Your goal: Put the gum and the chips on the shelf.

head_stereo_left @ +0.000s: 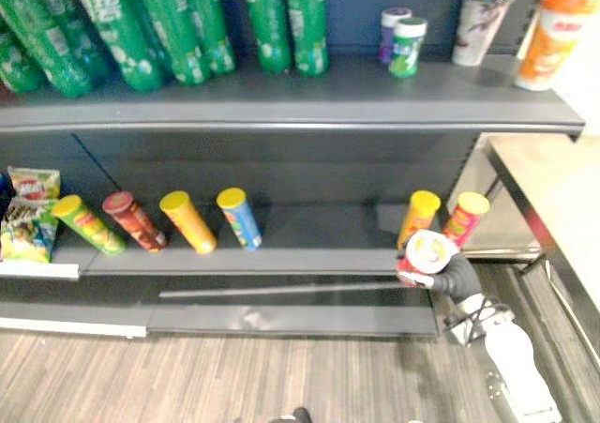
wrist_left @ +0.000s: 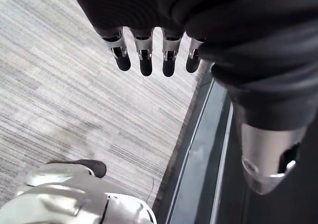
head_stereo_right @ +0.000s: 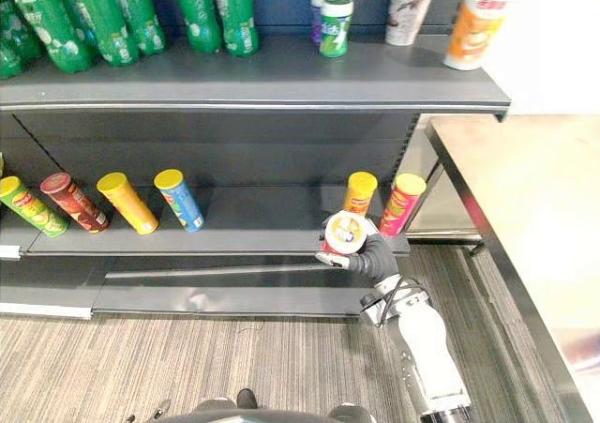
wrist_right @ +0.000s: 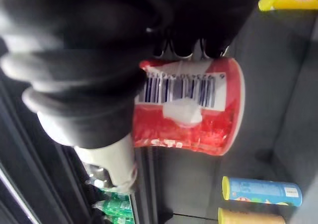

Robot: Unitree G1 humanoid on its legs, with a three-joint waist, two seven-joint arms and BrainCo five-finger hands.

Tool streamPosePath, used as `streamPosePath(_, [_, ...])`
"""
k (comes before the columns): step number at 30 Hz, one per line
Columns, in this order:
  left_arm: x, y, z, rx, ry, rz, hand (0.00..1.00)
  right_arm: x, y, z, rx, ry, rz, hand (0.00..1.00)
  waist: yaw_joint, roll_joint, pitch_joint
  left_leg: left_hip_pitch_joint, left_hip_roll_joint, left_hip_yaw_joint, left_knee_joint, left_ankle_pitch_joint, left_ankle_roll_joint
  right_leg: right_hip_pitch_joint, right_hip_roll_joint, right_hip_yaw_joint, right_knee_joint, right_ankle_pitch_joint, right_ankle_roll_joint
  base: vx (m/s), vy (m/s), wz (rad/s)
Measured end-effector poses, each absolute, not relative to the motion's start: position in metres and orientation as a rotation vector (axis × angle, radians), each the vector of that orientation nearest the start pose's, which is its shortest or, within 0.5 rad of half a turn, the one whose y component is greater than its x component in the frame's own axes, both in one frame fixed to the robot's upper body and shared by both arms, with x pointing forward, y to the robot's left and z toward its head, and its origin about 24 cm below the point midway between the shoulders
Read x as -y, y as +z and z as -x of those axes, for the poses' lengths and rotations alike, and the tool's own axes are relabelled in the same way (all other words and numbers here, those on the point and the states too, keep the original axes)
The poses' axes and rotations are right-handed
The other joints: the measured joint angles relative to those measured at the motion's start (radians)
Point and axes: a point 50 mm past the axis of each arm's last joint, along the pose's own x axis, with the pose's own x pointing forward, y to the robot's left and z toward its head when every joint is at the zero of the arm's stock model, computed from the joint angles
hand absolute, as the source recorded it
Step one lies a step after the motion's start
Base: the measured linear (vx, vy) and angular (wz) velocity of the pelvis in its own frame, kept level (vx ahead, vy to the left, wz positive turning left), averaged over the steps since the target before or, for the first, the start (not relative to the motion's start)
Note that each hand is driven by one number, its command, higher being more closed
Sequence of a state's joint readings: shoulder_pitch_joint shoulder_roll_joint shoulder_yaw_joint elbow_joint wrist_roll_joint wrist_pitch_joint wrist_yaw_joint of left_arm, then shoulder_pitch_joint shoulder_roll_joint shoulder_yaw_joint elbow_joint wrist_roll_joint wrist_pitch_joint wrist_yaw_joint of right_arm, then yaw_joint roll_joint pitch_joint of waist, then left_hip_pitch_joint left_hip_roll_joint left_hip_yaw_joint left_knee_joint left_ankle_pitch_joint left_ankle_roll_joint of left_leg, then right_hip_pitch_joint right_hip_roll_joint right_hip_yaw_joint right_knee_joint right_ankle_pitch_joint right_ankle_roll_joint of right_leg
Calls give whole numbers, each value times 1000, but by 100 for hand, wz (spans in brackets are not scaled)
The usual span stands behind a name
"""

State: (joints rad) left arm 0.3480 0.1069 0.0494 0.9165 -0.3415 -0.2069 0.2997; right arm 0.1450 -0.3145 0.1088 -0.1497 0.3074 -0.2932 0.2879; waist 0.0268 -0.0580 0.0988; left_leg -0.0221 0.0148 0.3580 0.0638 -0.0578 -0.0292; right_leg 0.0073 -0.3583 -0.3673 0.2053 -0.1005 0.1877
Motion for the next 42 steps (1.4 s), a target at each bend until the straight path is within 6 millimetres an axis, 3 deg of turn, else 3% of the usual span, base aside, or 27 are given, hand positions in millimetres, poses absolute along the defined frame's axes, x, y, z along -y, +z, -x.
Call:
streamPosePath(1, [-225, -152, -23, -1034, 665, 41, 0, 168, 73, -217, 265, 393, 13, 100, 4, -3, 2, 8, -10, 4, -11, -1, 4, 0, -8, 3, 6, 7, -7, 160, 226, -3])
streamPosePath(5, [-227, -152, -22, -1043, 639, 39, 0, 166, 75, -219, 278, 393, 6, 100, 4, 1, 5, 54, -21, 28, -45, -4, 39, -41, -22, 19, 92, 80, -102, 164, 166, -14])
streamPosePath(9, [-234, -150, -25, -1026, 663, 55, 0, 154, 84, -236, 330, 430, -8, 100, 6, -23, 16, 60, -1, 95, -46, -14, 48, -40, 13, 21, -5, 148, -114, 102, 42, -46])
streamPosePath(13, [-237, -148, -32, -1007, 656, 55, 0, 151, 89, -245, 352, 424, -14, 100, 6, -34, 23, 42, 21, 119, -41, -18, 41, -37, 52, 47, -80, 181, -112, 27, -56, -30])
streamPosePath(19, [-232, -149, -41, -993, 657, 76, 0, 153, 89, -247, 349, 411, -18, 100, 8, -12, 41, 42, 51, 101, -60, 12, 17, -7, 95, 46, -136, 176, -105, 5, -117, 3])
streamPosePath(25, [-231, -149, -42, -991, 660, 79, 0, 151, 89, -249, 343, 421, -17, 100, 11, -7, 42, 65, 49, 95, -161, 101, -15, 3, 124, 47, -176, 104, -42, -20, -135, 3])
streamPosePath(32, [-222, -150, -45, -973, 644, 93, 0, 149, 83, -248, 269, 492, 20, 100, 4, 34, 30, 77, 102, 92, -167, 120, -43, 15, 173, 44, -174, 72, -68, -42, -81, -1])
streamPosePath(40, [-221, -152, -43, -1004, 617, 61, 0, 132, 80, -250, 199, 652, -4, 100, 3, 35, -6, 73, 110, 70, -167, 125, -46, 34, 179, 25, -189, 84, -62, 36, -17, 8])
streamPosePath(42, [-222, -152, -43, -1008, 605, 46, 0, 117, 93, -252, 221, 755, -41, 100, 3, 31, -17, 70, 113, 69, -167, 127, -48, 34, 182, 24, -190, 86, -66, 26, -10, 1])
